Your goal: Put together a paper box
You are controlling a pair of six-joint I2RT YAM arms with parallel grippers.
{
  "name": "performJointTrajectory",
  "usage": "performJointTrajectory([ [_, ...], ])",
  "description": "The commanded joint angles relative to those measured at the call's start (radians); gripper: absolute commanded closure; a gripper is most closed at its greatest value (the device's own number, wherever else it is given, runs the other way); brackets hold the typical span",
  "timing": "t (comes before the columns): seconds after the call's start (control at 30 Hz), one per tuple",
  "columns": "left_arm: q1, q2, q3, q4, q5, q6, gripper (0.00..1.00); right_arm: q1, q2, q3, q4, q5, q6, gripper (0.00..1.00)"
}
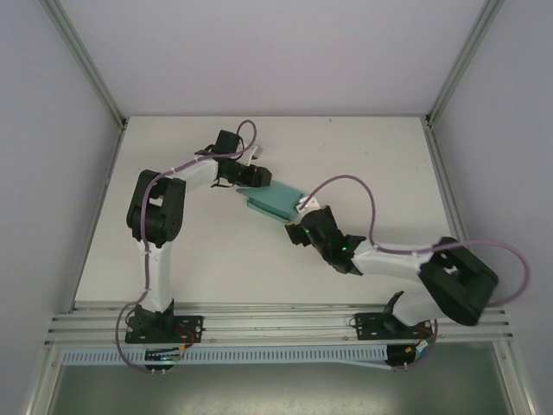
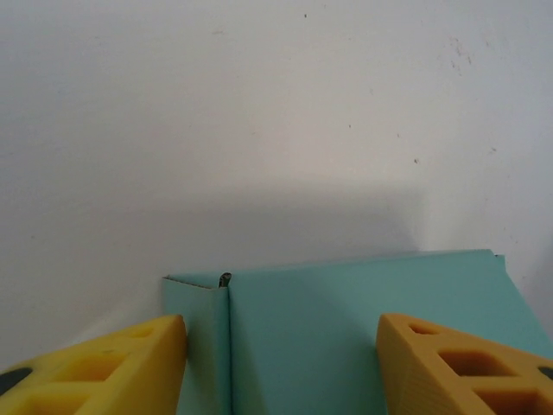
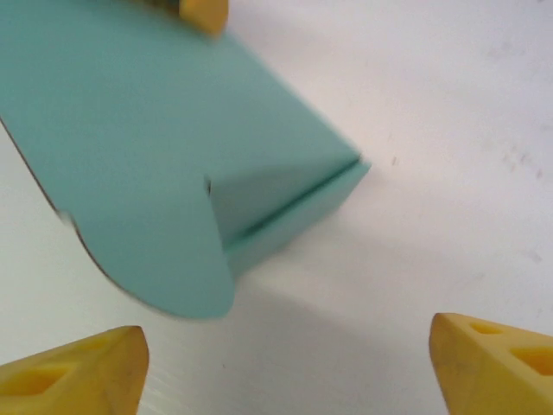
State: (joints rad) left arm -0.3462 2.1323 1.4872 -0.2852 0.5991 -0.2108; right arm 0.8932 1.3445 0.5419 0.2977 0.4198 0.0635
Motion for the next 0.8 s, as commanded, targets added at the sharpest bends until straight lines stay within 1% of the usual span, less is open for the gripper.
performJointTrajectory([
  [0.0, -0.003, -0.035, -0.116, 0.013, -0.067, -0.05, 0.42, -0.045, -0.119, -0.024, -0.01, -0.05, 0.113, 0.09],
  [0.07, -0.004, -0.061, -0.176, 0.06, -0.081, -0.084, 0.43, -0.089, -0.17, -0.022, -0.002, -0.071, 0.197, 0.03],
  [0.17, -0.011, -0.098, -0.256, 0.126, -0.128, -0.12, 0.44, -0.16, -0.187, 0.027, -0.022, -0.146, 0.315, 0.01],
  [0.2, -0.017, -0.111, -0.28, 0.147, -0.148, -0.122, 0.45, -0.166, -0.174, 0.059, -0.038, -0.173, 0.332, 0.01],
  [0.27, -0.029, -0.137, -0.317, 0.174, -0.189, -0.13, 0.45, -0.166, -0.125, 0.135, -0.079, -0.22, 0.34, 0.01],
  [0.37, -0.045, -0.165, -0.365, 0.219, -0.229, -0.138, 0.46, -0.168, -0.033, 0.225, -0.165, -0.205, 0.373, 0.01],
  [0.6, -0.063, -0.203, -0.449, 0.28, -0.264, -0.159, 0.46, -0.17, 0.183, 0.249, -0.196, -0.225, 0.425, 0.02],
  [0.63, -0.066, -0.211, -0.461, 0.29, -0.264, -0.165, 0.46, -0.171, 0.21, 0.246, -0.182, -0.244, 0.432, 0.04],
  [0.7, -0.072, -0.226, -0.486, 0.313, -0.262, -0.182, 0.46, -0.175, 0.273, 0.245, -0.15, -0.292, 0.441, 0.1],
  [0.77, -0.076, -0.238, -0.497, 0.317, -0.244, -0.195, 0.46, -0.183, 0.326, 0.256, -0.158, -0.328, 0.448, 0.16],
])
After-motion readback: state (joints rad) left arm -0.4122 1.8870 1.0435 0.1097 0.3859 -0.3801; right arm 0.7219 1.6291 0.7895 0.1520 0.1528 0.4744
